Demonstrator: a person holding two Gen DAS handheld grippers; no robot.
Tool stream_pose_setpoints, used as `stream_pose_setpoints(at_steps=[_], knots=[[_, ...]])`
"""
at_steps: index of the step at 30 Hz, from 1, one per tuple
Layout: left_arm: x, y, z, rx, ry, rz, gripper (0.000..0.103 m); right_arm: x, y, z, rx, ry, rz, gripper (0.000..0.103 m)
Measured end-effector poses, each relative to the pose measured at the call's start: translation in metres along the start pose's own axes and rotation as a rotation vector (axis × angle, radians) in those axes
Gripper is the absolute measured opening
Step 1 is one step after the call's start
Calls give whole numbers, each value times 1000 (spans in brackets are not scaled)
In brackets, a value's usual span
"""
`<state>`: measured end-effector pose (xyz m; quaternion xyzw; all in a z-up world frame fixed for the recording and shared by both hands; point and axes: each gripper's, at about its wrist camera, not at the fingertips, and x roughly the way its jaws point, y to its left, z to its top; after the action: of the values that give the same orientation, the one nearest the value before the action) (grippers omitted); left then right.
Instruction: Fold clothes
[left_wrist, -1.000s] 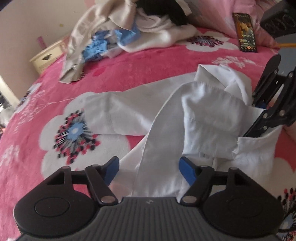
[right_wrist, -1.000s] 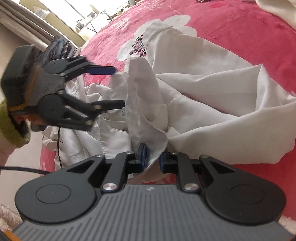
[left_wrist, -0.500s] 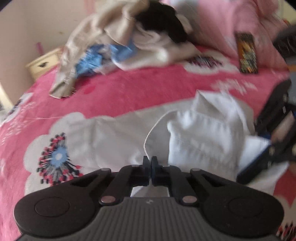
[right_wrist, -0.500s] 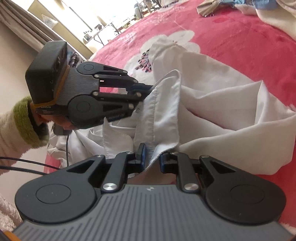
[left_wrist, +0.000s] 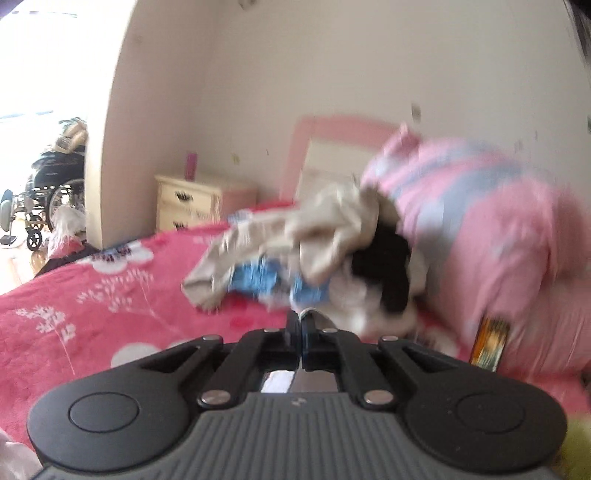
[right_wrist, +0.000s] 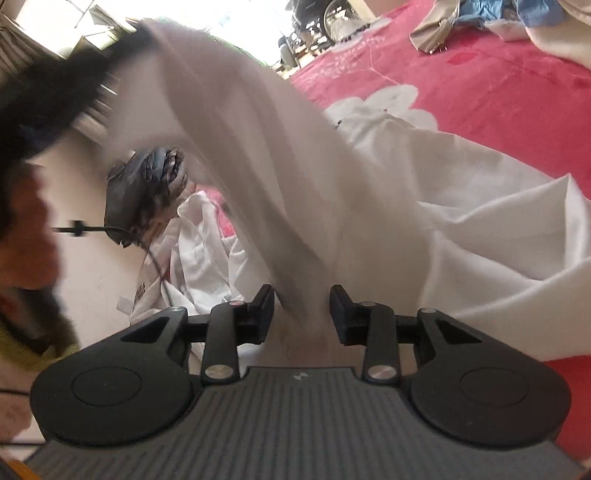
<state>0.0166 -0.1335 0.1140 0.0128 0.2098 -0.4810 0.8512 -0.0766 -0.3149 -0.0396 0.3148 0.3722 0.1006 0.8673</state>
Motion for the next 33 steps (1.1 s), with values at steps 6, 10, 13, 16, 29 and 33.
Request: stream_pose_setpoints(at_steps=[6,10,13,16,29,33], knots=[[-63,-22,46,-11,-144,34,2,-1,25,2,-4,-112,-30,43],[-96,-38,67,-2,-216,83,2,-2,35,8,45,-194,-23,43],[-115,-45,80,-17,-254,120,2,-10,42,18,122,-258,85,43],[-131,-51,96,-43,-288,154,2,-20,64,21,107,-302,194,43],[-170,-75,136,-115,-362,224,2,-56,124,19,27,-421,270,69],[-180,-70,132,-157,-370,277,2,-55,130,12,-58,-461,64,32]])
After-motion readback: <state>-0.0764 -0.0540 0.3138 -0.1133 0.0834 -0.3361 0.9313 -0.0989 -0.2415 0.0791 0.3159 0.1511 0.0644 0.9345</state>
